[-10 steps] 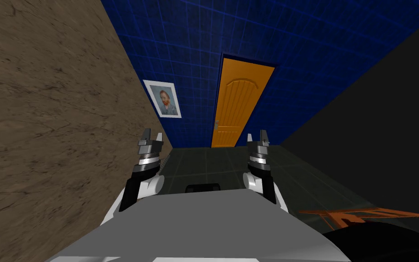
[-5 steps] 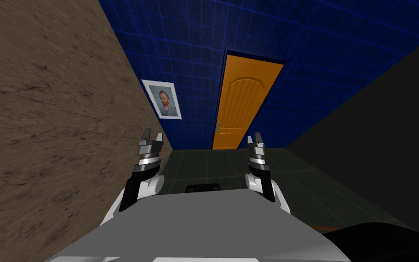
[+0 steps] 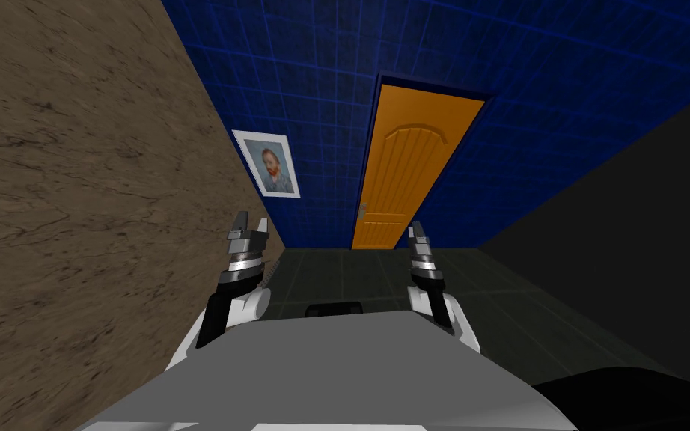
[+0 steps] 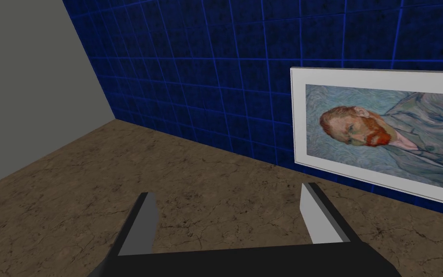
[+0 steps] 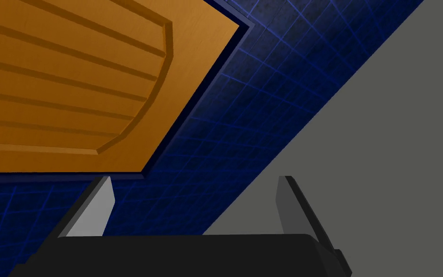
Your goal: Pull the door open
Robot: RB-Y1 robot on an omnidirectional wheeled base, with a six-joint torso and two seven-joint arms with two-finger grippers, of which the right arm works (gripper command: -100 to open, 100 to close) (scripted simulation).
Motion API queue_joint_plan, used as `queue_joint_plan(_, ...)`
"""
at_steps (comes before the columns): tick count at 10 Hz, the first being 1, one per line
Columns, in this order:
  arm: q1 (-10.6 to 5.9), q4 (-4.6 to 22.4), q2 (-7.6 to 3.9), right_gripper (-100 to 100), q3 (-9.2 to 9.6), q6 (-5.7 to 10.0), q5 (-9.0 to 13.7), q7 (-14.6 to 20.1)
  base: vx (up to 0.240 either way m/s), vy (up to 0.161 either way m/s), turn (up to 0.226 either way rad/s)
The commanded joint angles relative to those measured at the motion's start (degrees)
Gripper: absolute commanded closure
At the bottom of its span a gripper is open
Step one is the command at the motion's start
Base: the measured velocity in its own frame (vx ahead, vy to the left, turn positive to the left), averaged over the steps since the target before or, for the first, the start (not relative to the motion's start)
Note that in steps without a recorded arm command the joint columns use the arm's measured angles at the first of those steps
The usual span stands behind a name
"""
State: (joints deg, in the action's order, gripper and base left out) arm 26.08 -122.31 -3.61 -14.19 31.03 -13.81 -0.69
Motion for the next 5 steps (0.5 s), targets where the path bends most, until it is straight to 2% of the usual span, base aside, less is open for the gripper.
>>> queue_joint_plan(1,-0.2,1.24,-0.26,-100,-0.93,0.51,-1.6,-0.91,0.118,0.018,0.031)
queue_joint_plan(5,-0.95,4.34,-0.74,-100,-3.18,1.44,-5.62,-3.1,0.094,0.0,0.035)
